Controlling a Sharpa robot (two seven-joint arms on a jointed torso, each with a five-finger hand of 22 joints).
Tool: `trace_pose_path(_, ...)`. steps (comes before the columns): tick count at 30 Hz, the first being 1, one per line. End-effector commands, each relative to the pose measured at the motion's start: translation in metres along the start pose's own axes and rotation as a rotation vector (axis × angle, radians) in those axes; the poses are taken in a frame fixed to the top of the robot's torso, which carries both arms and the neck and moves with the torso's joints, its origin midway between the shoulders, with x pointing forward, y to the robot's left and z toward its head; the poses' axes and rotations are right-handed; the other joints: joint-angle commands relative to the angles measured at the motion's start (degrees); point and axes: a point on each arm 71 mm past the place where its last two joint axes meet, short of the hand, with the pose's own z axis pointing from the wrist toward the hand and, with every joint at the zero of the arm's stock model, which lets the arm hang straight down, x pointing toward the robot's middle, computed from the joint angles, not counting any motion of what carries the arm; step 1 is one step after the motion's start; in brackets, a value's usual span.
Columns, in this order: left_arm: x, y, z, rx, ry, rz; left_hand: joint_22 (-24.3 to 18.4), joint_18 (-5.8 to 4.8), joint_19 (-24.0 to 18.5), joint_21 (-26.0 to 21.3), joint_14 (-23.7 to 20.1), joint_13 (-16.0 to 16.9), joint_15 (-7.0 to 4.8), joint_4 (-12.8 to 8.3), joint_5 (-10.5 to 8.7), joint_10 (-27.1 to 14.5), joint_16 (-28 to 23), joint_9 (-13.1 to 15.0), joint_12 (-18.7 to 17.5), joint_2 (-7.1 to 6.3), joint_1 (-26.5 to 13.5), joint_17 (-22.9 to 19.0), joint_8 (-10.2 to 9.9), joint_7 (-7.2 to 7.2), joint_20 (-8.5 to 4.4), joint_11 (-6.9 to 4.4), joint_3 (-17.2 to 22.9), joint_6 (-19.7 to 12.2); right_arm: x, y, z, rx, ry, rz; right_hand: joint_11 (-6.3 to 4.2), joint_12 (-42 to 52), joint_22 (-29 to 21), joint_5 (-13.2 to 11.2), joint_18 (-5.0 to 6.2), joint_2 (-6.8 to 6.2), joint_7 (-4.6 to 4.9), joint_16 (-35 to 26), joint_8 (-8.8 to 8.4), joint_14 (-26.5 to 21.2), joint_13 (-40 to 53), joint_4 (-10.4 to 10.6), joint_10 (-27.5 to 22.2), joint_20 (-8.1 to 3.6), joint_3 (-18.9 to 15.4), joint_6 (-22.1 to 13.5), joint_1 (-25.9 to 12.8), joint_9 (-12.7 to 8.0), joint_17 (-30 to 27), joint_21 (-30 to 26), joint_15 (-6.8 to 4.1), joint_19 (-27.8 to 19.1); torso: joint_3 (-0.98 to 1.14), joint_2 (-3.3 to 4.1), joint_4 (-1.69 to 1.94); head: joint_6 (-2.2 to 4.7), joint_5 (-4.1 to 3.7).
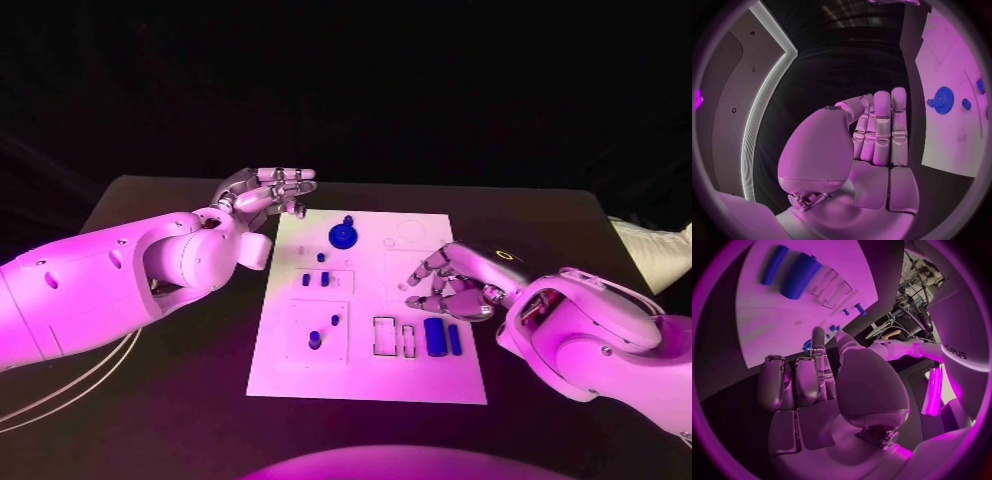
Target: Assemble the parts on the task board
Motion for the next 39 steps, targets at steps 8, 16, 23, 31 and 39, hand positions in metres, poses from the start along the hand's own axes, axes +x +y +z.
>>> trace_pose_path(8, 0.003, 0.001, -0.001, 0.001, 0.023, -0.003, -0.1, 1.17, -0.2, -0.3, -0.4, -0.1, -0.13, -0.1, 0.08, -0.4, 0.3, 0.1, 0.4, 0.04, -0.6, -0.1, 0.4, 0.08, 0.02, -0.16, -0.1, 0.2, 0.011, -0.036, -0.028, 0.278, 0.087, -0.032, -0.48, 35.6, 6.8, 3.7, -2.3, 2.97, -0.76, 8.2, 1.85, 3.4, 43.1, 3.2, -0.8, -0.57, -10.6, -0.2, -3.6, 1.2, 11.2, 5.4, -0.45, 4.0, -0.46, -0.37, -1.67, 0.03, -2.78)
trace_pose_path(16, 0.001, 0.002, -0.001, -0.001, 0.018, -0.002, -0.1, 1.16, -0.2, -0.3, -0.5, -0.1, -0.1, -0.2, 0.07, -0.5, 0.3, 0.0, 0.5, 0.03, -0.7, -0.1, 0.4, 0.12, 0.03, -0.13, -0.2, 0.1, 0.027, -0.037, -0.03, 0.298, 0.136, -0.049, 0.0, 38.8, 6.9, 3.7, -2.26, 4.29, -0.24, 8.6, 2.25, 3.3, 48.6, 3.5, -1.7, -0.23, -13.8, -1.9, -4.0, 1.7, 11.7, 5.4, -0.06, 3.8, -0.56, -0.42, -1.39, -0.22, -3.14)
trace_pose_path(23, -0.001, 0.003, -0.001, -0.002, 0.012, -0.001, -0.1, 1.16, -0.2, -0.3, -0.5, -0.1, -0.09, -0.2, 0.07, -0.7, 0.3, 0.0, 0.5, 0.02, -0.7, -0.1, 0.3, 0.18, 0.04, -0.09, -0.3, -0.1, 0.037, -0.031, -0.024, 0.274, 0.138, -0.072, 0.15, 40.7, 7.1, 3.5, -2.3, 4.84, -0.1, 9.0, 2.72, 3.3, 51.2, 3.4, -1.4, -0.03, -14.7, -2.4, -3.3, 2.0, 12.3, 5.5, 0.1, 3.9, -0.5, -0.34, -1.56, -0.09, -2.79)
trace_pose_path(31, -0.001, 0.003, -0.001, -0.003, 0.011, -0.001, -0.1, 1.16, -0.2, -0.3, -0.5, -0.1, -0.08, -0.3, 0.09, -0.7, 0.3, 0.0, 0.5, 0.05, -0.7, -0.2, 0.3, 0.21, 0.05, -0.07, -0.3, -0.2, 0.042, -0.024, -0.019, 0.242, 0.127, -0.091, 0.06, 43.8, 8.1, 5.0, -2.54, 5.49, -0.21, 9.7, 3.55, 3.5, 54.8, 3.4, -0.5, -0.01, -15.4, -2.4, -2.2, 2.5, 13.5, 6.3, 0.05, 4.5, -0.56, -0.41, -1.47, -0.45, -3.04)
trace_pose_path(39, -0.002, 0.004, -0.001, -0.004, 0.011, -0.001, -0.1, 1.16, -0.2, -0.3, -0.5, -0.1, -0.08, -0.3, 0.09, -0.7, 0.3, 0.0, 0.5, 0.05, -0.7, -0.2, 0.3, 0.21, 0.05, -0.07, -0.3, -0.2, 0.052, -0.021, -0.016, 0.233, 0.158, -0.098, 0.01, 44.9, 8.3, 5.1, -2.61, 5.67, -0.27, 10.0, 3.84, 3.6, 56.0, 3.4, 0.0, -0.02, -15.8, -2.3, -2.0, 2.6, 13.8, 6.5, 0.03, 4.7, -0.5, -0.39, -1.49, -0.65, -2.99)
